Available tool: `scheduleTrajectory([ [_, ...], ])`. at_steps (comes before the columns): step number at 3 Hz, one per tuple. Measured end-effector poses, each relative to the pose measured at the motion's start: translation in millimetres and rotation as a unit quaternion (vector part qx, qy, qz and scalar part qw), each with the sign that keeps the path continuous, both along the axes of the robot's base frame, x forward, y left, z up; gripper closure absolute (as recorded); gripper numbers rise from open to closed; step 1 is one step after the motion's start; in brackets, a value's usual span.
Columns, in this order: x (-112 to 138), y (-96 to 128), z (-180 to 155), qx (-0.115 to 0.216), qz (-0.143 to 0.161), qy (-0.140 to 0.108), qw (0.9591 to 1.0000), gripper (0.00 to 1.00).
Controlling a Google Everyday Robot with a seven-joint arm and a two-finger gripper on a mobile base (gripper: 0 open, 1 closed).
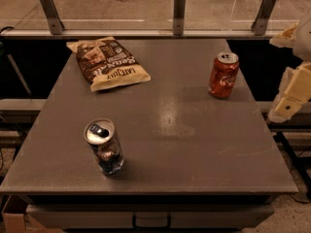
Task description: Move coke can near redbull can
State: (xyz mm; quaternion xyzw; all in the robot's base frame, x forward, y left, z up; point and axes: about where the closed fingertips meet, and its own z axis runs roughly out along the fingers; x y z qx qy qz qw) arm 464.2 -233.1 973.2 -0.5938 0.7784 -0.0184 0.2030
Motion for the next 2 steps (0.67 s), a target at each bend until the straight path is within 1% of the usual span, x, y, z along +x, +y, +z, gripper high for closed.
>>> scheduleTrajectory([
  [1, 43.2, -13.0, -19.2, 0.047, -0.005, -0.017, 0.9987, 0.0],
  [2, 81.4, -15.1, -38.5, 0.084, -0.008, -0.031, 0.9959, 0.0],
])
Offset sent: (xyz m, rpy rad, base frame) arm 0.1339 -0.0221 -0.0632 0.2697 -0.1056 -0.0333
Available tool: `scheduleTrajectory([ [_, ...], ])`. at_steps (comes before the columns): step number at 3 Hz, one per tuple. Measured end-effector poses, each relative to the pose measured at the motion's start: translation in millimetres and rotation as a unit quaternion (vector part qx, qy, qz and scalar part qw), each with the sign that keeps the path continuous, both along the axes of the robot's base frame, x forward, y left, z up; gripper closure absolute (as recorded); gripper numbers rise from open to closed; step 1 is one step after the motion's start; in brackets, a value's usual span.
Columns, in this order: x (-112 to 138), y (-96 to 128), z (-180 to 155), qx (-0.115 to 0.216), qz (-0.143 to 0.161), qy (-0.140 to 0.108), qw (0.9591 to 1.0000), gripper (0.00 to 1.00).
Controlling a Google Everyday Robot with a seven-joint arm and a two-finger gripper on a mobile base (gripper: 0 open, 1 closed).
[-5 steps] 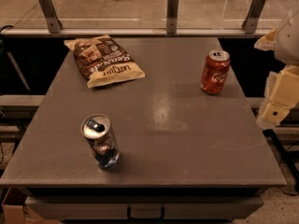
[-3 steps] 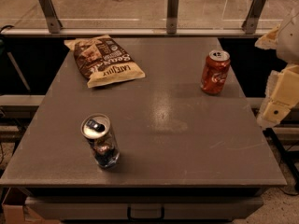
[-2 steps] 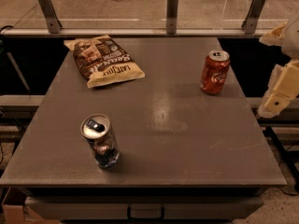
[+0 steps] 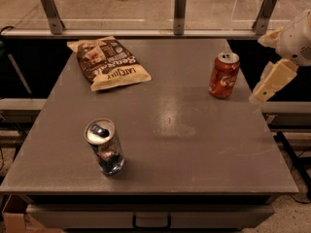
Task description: Move coke can near redbull can
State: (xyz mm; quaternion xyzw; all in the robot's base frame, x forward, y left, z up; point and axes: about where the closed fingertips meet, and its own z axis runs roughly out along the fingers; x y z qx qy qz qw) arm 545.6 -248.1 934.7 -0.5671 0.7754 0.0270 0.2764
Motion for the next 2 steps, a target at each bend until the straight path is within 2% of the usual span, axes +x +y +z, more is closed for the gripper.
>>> scheduleTrajectory([
  [1, 31.5, -2.8, -19.6, 0.046, -0.006, -0.003, 0.9989, 0.0],
  [2, 54.7, 5.7, -35.0, 0.112, -0.007, 0.002, 0.9937, 0.0],
])
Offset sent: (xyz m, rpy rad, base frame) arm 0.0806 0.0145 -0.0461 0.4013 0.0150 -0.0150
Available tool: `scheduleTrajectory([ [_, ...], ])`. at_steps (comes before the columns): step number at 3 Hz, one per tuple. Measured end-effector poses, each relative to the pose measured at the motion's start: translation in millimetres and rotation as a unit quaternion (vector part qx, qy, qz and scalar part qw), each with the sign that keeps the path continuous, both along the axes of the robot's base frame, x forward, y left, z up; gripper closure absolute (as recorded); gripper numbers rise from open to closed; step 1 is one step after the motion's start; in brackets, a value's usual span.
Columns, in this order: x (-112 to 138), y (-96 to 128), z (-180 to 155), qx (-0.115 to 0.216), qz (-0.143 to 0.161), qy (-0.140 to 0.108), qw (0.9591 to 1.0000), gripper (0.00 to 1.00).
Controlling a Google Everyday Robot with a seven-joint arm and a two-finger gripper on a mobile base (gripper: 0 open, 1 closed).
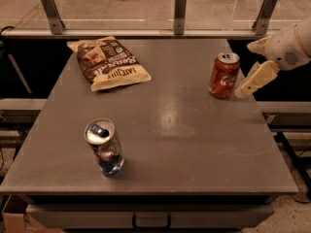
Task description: Move coke can near redbull can
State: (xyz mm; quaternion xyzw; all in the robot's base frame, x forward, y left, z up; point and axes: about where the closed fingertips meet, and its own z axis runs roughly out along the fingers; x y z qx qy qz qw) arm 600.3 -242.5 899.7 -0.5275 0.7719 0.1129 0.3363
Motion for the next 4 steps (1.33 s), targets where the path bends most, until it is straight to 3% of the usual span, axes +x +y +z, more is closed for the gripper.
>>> scheduleTrajectory([
  [1, 12.3, 19.9, -6.6, 0.063, 0.015, 0.004, 0.9979, 0.0],
  [2, 16.7, 38.8, -9.8, 0.117, 0.03, 0.015, 0.9925, 0.16],
  [3, 11.5, 54.5, -5.4, 0.159, 0.047, 0.024, 0.9858, 0.41],
  [4, 5.4, 59.4, 16.7, 0.195, 0.06, 0.012, 0.979, 0.64],
])
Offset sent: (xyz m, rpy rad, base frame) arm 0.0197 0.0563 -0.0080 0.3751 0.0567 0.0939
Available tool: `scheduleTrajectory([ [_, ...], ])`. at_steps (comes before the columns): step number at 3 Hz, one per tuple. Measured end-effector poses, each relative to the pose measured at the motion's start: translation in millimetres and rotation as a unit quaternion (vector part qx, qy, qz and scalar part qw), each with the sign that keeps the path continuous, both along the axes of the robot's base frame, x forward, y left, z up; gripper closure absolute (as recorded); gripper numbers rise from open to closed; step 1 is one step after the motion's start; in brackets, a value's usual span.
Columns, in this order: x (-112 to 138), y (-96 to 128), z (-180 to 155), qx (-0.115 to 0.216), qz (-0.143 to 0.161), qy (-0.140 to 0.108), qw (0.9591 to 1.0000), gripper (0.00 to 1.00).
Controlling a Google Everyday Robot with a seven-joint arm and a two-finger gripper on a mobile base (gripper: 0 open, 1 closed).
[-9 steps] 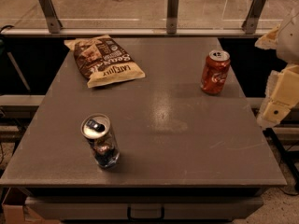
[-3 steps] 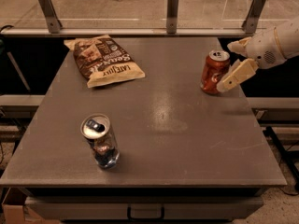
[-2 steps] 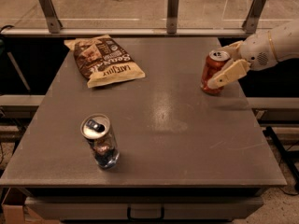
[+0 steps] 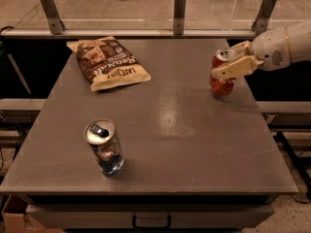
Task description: Move coke can near redbull can
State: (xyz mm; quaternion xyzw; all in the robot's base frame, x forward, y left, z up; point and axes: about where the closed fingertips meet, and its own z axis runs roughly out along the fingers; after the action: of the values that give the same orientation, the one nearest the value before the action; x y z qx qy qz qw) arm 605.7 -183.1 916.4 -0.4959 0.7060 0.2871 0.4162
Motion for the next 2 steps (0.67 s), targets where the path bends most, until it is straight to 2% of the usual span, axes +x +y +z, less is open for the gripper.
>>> scheduleTrajectory([
  [1, -10.4, 1.8, 43.9, 0.009, 0.007, -0.018, 0.9998, 0.87],
  [2, -9.4, 3.9, 43.6, 0.01, 0.009, -0.019, 0.9997, 1.0],
])
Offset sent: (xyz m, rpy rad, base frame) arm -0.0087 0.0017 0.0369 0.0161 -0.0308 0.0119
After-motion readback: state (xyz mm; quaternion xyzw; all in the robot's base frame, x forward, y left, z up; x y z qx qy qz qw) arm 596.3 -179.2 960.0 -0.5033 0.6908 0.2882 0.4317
